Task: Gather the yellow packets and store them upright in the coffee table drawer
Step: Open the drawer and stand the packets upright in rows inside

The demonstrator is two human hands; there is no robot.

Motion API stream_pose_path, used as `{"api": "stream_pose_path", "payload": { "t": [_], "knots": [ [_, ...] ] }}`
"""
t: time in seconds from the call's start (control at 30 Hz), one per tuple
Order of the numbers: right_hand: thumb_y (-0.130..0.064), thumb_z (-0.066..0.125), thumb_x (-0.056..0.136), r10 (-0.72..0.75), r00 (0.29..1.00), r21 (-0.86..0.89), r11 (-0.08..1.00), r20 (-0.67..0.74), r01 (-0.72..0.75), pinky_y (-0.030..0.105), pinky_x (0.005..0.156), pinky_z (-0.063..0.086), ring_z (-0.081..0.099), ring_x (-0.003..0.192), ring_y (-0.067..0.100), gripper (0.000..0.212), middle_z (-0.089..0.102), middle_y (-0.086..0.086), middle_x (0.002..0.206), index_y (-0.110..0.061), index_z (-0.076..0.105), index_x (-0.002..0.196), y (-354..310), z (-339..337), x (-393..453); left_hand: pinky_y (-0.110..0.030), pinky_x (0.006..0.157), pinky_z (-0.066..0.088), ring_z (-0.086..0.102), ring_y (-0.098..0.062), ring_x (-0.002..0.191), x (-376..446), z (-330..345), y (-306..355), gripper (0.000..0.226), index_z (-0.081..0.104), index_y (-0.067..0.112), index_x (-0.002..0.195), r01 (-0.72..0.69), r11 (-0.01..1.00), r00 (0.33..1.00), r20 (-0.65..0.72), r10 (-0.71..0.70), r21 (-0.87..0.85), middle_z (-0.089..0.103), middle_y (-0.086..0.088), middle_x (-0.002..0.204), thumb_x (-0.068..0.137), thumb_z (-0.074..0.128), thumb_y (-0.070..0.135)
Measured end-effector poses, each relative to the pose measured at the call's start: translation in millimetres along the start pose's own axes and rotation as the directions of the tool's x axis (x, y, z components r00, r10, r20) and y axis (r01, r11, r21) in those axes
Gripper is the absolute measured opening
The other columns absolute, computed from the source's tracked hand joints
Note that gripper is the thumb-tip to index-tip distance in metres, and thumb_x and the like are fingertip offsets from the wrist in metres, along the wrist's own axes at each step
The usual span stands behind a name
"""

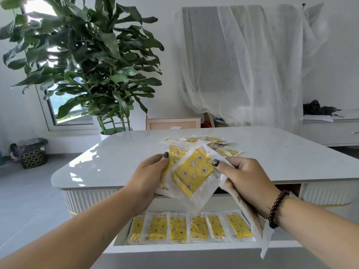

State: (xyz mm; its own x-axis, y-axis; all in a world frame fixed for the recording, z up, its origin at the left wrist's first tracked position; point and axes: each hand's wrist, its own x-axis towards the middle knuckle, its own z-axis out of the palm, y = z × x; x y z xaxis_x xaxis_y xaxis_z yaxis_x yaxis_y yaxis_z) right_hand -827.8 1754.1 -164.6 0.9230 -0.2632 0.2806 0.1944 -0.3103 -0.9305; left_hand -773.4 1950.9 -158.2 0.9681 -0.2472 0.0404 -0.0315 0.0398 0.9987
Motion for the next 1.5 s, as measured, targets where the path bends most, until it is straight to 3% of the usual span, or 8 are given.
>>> {"api": "stream_pose_path", "payload": {
  "t": [0.2,0.37,0.53,0.7,0.93,1.13,1.37,1.5],
  "knots": [
    [-0.019,0.065,0.087,-0.077,0.995,-0.119,0.990,-0.061,0.069,0.016,0.045,0.042,0.050,0.042,0.007,0.022,0.058,0.006,0.051,-0.003,0.071,0.073,5,4,4,-0.039,0.076,0.061,0.074,-0.025,0.086,-10,6,2,0.033,0.061,0.017,0.108,-0.050,0.994,0.966,0.258,0.024,0.096,0.077,-0.005,0.096,0.077,0.070,0.016],
    [-0.023,0.068,0.085,-0.060,0.991,-0.093,0.994,-0.119,0.049,0.019,0.056,0.049,0.060,0.052,0.008,0.018,0.072,0.016,0.073,-0.007,0.073,0.077,7,7,3,-0.042,0.086,0.058,0.073,-0.017,0.090,-11,11,-2,0.048,0.053,0.020,0.121,-0.119,0.953,0.967,0.249,0.049,0.277,0.076,0.005,0.099,0.079,0.074,0.007],
    [-0.040,0.064,0.086,0.010,0.974,-0.083,0.996,-0.226,-0.029,0.027,0.061,0.043,0.054,0.064,0.018,0.033,0.061,0.006,0.069,-0.008,0.068,0.084,6,8,6,-0.030,0.096,0.049,0.035,-0.016,0.141,-7,11,-13,0.102,-0.005,0.055,0.146,-0.110,0.942,0.965,0.260,0.026,0.316,0.028,0.000,0.157,0.088,0.067,0.012],
    [-0.062,0.056,0.077,0.131,0.968,0.040,0.991,-0.215,-0.125,0.025,0.056,0.037,0.052,0.050,0.006,0.055,0.057,0.003,0.069,-0.007,0.061,0.082,-1,8,5,-0.042,0.094,0.054,0.070,-0.025,0.099,-8,19,-13,0.047,0.075,0.029,0.103,0.020,0.942,0.946,0.299,-0.127,0.336,0.071,-0.009,0.112,0.094,0.044,-0.005],
    [-0.065,0.059,0.073,0.043,0.914,0.206,0.977,-0.404,0.046,0.023,0.049,0.031,0.030,0.049,0.018,0.075,0.032,0.010,0.051,0.005,0.043,0.053,-8,8,7,-0.041,0.088,0.057,0.069,-0.032,0.094,-17,35,-27,0.031,0.077,0.001,0.096,0.274,0.879,0.844,0.340,-0.415,0.391,0.076,-0.014,0.097,0.090,0.047,0.001],
    [-0.032,0.052,0.091,0.165,0.969,0.709,0.705,-0.186,0.017,0.024,0.044,0.017,0.021,0.036,0.013,0.048,0.035,-0.004,0.034,-0.006,0.041,0.052,-22,10,12,-0.041,0.098,0.052,0.067,-0.029,0.102,-14,44,-43,0.058,0.076,0.007,0.099,0.482,0.824,0.714,0.412,-0.567,0.299,0.073,-0.012,0.110,0.092,0.047,0.056],
    [-0.028,0.052,0.091,0.165,0.977,0.640,0.767,-0.135,-0.041,0.021,0.044,0.022,0.024,0.035,0.014,0.046,0.035,-0.002,0.034,-0.003,0.048,0.053,-11,19,46,-0.044,0.086,0.057,0.070,-0.032,0.097,2,36,-36,0.028,0.067,0.000,0.111,0.312,0.950,0.935,0.184,-0.303,-0.021,0.073,-0.019,0.106,0.091,0.062,0.019],
    [-0.017,0.062,0.084,0.182,0.964,0.150,0.977,-0.195,-0.154,0.023,0.048,0.034,0.047,0.050,0.014,0.019,0.054,0.002,0.059,-0.004,0.062,0.070,20,26,92,-0.047,0.092,0.054,0.071,-0.033,0.093,16,12,-30,0.021,0.066,0.009,0.105,0.213,0.977,0.974,-0.080,-0.210,0.026,0.075,-0.013,0.098,0.089,0.067,0.023]
  ]
}}
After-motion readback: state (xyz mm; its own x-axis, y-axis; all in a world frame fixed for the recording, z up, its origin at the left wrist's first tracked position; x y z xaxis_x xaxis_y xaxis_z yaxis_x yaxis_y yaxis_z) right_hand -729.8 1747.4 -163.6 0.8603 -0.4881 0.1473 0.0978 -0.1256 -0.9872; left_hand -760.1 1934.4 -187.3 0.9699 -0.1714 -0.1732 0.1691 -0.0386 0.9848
